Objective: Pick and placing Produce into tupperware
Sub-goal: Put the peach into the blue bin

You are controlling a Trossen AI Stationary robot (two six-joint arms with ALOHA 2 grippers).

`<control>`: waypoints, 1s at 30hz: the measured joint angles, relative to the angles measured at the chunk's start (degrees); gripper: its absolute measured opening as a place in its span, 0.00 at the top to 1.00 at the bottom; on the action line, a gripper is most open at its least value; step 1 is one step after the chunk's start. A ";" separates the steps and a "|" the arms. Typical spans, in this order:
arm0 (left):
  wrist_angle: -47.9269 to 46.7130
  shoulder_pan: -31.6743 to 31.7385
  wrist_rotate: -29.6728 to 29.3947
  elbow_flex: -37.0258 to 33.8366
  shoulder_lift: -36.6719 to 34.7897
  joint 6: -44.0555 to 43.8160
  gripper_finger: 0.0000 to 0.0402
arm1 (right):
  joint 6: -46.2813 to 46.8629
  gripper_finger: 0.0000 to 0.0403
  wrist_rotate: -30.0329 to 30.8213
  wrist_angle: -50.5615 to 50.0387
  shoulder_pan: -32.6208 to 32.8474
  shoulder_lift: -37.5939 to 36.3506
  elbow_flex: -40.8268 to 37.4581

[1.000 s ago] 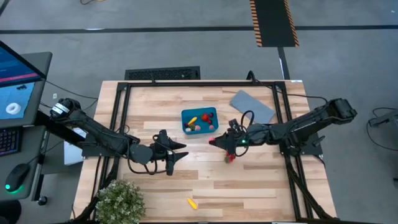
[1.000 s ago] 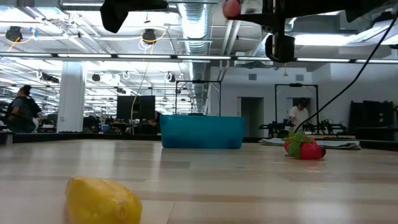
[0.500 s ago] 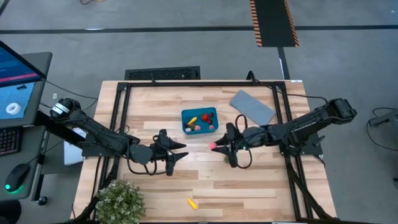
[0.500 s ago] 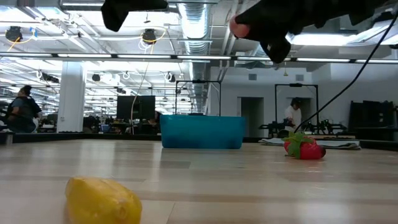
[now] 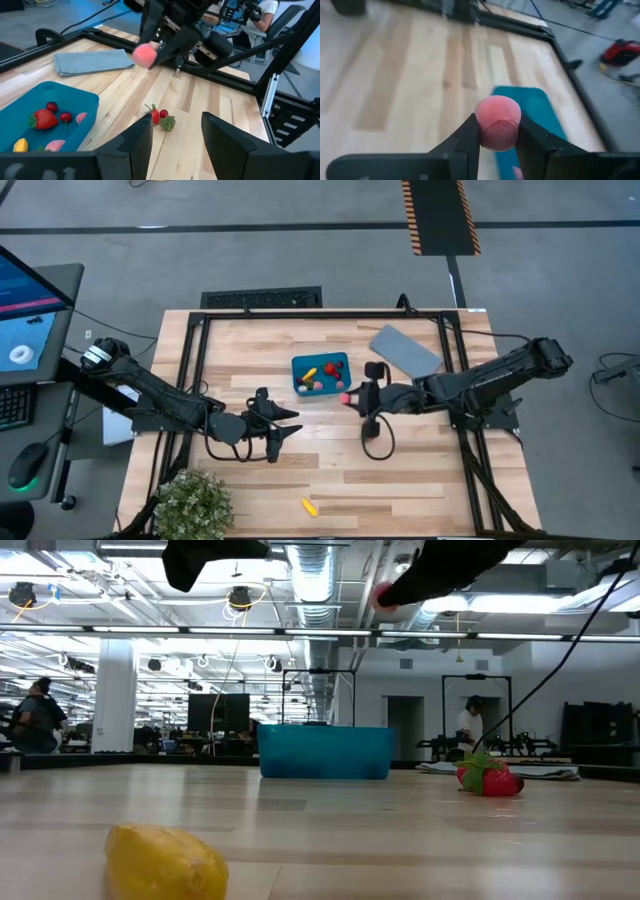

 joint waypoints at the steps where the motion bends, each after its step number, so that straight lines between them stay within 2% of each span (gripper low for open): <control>1: -0.03 0.01 0.02 0.00 0.00 0.02 0.60 | -1.04 0.70 1.06 -1.63 0.02 0.02 0.68; 9: -0.36 0.01 0.02 0.00 0.00 0.65 0.60 | -6.24 0.68 12.27 -12.81 1.67 0.00 5.30; 14: -0.51 0.01 0.02 0.00 0.00 1.27 0.60 | -6.77 0.69 14.29 -16.36 0.96 0.00 7.04; 19: -0.04 0.01 -0.89 0.00 0.00 1.67 0.60 | -2.60 0.69 6.84 -14.48 -3.40 0.00 7.88; 25: 0.03 -0.29 -7.97 0.00 -0.31 3.27 0.60 | 5.53 0.69 -6.07 -15.76 -11.16 1.54 11.29; 27: 0.38 -0.32 -8.36 0.04 -0.70 3.62 0.60 | 8.06 0.68 -11.34 -16.14 -14.08 2.60 12.87; 30: -0.01 -0.25 -6.73 0.02 -2.40 3.59 0.60 | 10.11 0.68 -15.34 -16.58 -17.07 5.43 14.45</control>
